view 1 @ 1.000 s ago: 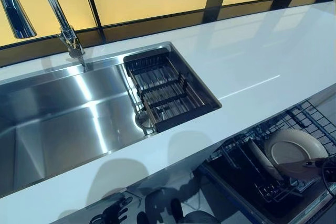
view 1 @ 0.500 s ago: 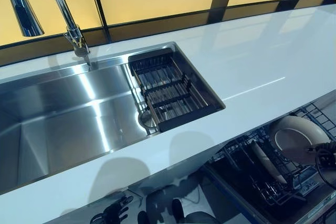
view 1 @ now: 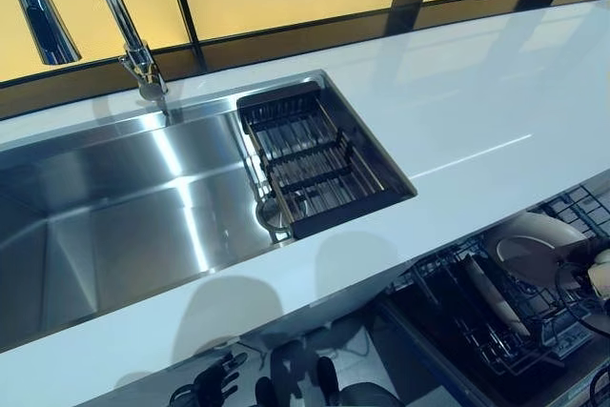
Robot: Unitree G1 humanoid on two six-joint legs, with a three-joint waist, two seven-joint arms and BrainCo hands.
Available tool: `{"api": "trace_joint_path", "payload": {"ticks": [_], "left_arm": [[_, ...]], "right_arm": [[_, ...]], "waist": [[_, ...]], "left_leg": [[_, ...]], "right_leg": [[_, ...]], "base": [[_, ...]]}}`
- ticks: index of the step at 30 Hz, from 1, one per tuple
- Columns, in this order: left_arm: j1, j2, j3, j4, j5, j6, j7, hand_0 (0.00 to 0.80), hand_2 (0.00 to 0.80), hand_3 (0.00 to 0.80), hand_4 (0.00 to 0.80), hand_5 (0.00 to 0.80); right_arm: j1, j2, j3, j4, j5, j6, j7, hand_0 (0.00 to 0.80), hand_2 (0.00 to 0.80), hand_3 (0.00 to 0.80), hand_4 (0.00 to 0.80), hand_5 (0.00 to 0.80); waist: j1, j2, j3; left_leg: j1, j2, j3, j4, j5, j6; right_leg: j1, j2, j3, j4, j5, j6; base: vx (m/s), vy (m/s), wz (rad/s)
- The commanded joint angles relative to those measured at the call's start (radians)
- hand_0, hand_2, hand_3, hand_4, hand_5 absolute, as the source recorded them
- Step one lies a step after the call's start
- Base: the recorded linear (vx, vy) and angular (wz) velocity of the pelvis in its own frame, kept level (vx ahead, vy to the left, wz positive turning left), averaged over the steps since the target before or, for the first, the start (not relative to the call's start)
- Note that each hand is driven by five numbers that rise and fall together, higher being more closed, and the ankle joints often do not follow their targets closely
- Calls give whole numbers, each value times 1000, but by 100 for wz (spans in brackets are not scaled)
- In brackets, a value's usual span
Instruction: Take plates into dishwasher
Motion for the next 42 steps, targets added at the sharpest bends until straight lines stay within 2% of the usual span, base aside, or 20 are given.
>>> {"api": "trace_joint_path", "payload": {"ticks": [1, 16, 23, 28, 32, 37, 40, 42], "left_arm": [[-51, -2, -40, 11, -19, -16, 6, 0, 0, 0, 0, 0], [-78, -21, -42, 28, -11, -15, 13, 0, 0, 0, 0, 0], [-83, -21, -38, 30, 2, -8, 14, 0, 0, 0, 0, 0], [-82, -21, -35, 31, 12, -9, 14, 0, 0, 0, 0, 0], [-80, -20, -31, 30, 14, -10, 17, 0, 0, 0, 0, 0], [-77, -24, -44, 27, 2, -16, 24, 0, 0, 0, 0, 0], [-75, -24, -52, 25, -3, -18, 24, 0, 0, 0, 0, 0], [-67, -29, -55, 22, -9, -21, 23, 0, 0, 0, 0, 0]], "right_arm": [[-95, 17, 44, 35, -49, 18, 1, 800, 800, 800, 800, 800], [-61, 143, 97, 117, -144, 9, 78, 800, 800, 800, 800, 800], [-42, 171, 104, 126, -167, 8, 150, 800, 800, 800, 800, 800], [-22, 171, 106, 140, -193, -19, 157, 800, 800, 800, 800, 800], [-12, 163, 103, 123, -225, 7, 125, 800, 800, 800, 800, 800], [-18, 148, 100, 131, -347, 65, 10, 800, 800, 800, 800, 800], [-19, 155, 101, 132, -305, 107, -58, 800, 800, 800, 800, 800], [5, 197, 75, 112, -207, 149, -115, 800, 800, 800, 800, 800]], "waist": [[36, -45, -25], [38, -41, -20], [42, -41, -24], [43, -45, -26], [41, -48, -29], [42, -48, -32], [45, -45, -30], [46, -39, -32]], "left_leg": [[2, 16, -67, -3, -8, -19], [7, 21, -65, -3, -10, -18], [7, 20, -68, -3, -11, -19], [8, 21, -68, -3, -12, -18], [7, 21, -67, -3, -11, -18], [4, 20, -70, -3, -11, -15], [4, 19, -72, -3, -11, -14], [3, 15, -79, -3, -11, -13]], "right_leg": [[-16, -42, -24, 2, 44, 78], [-12, -44, -23, 2, 44, 77], [-11, -46, -23, 2, 43, 77], [-11, -47, -23, 2, 43, 79], [-13, -44, -20, 2, 44, 79], [-15, -42, -16, 2, 45, 81], [-14, -43, -17, 2, 45, 82], [-14, -42, -16, 2, 43, 81]], "base": [[0, 0, 0], [-2, -1, 1], [0, 0, 0], [0, 0, 0], [0, 0, 0], [0, 0, 0], [-3, 5, 1], [-1, 12, 2]]}}
